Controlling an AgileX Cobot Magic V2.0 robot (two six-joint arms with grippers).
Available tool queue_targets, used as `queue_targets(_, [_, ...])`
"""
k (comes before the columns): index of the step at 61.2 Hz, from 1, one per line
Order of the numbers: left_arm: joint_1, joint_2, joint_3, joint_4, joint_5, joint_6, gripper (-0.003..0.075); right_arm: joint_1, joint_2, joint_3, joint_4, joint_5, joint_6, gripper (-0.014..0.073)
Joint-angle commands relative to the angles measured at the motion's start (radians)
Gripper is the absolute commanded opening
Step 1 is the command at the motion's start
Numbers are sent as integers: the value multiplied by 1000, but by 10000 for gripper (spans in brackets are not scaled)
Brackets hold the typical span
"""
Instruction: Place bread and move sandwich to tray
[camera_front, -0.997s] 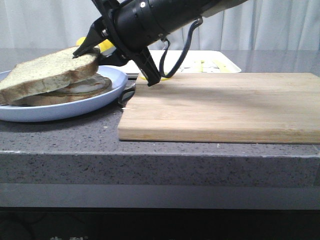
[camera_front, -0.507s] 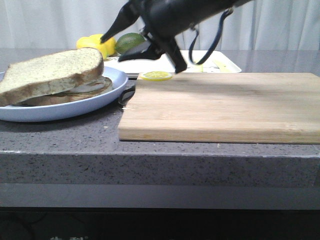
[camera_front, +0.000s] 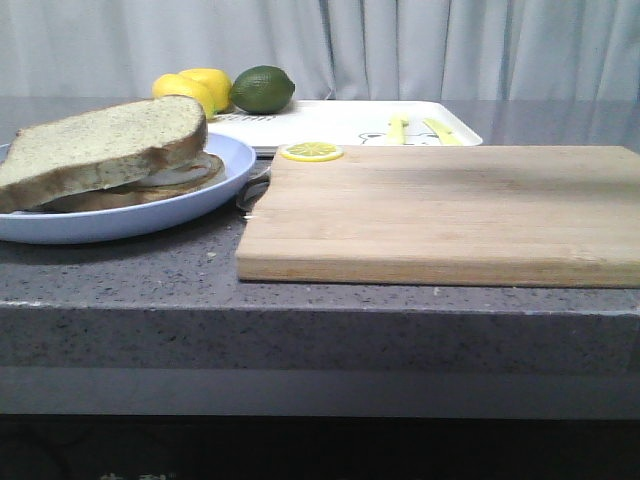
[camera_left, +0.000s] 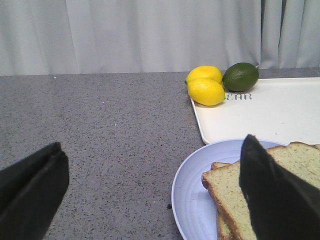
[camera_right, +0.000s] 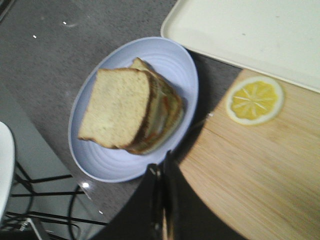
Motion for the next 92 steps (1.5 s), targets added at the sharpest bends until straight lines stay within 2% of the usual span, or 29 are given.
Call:
queue_targets(1, [1, 2, -36, -6, -81, -1, 672, -44, -87, -33, -97, 26, 5, -62])
queue_targets(7, [1, 2, -36, -6, -81, -1, 672, -91, -143, -33, -298, 26, 112, -62])
queue_targets(10, [1, 2, -36, -6, -81, -1, 672, -127, -174, -33, -464, 29, 215, -62])
queue_targets(17, [1, 2, -36, -6, -81, -1, 672, -197, -226, -33, -727, 73, 401, -62])
queue_targets(24, [1, 2, -36, -6, -81, -1, 672, -227, -289, -3, -853, 88, 504, -62])
queue_targets(30, [1, 2, -36, -6, -81, -1, 672, -226, -365, 65, -857, 47, 505, -62])
queue_targets(38, [1, 2, -36, -6, -81, -1, 672, -225, -495, 203, -791, -46, 504, -62])
queue_targets(57, [1, 2, -36, -6, -81, -1, 672, -225, -907, 680, -762, -389, 504, -62])
queue_targets(66, [1, 2, -36, -6, -81, -1, 672, -225, -1105, 864, -762, -448, 504, -62])
queue_targets(73, [1, 2, -36, -6, -81, -1, 672, -225, -1212, 932, -762, -461, 504, -62])
queue_targets(82, [-2, 2, -39, -13, -61, -1, 672, -225, -1262, 965, -762, -498, 504, -62])
queue_targets(86, [-2, 18, -63, -42, -5, -1, 672, -225, -1262, 969, -760, -514, 504, -62])
queue_targets(92, [-2, 107, -143, -92, 187, -1, 672, -225, -1262, 970, -755, -527, 504, -62])
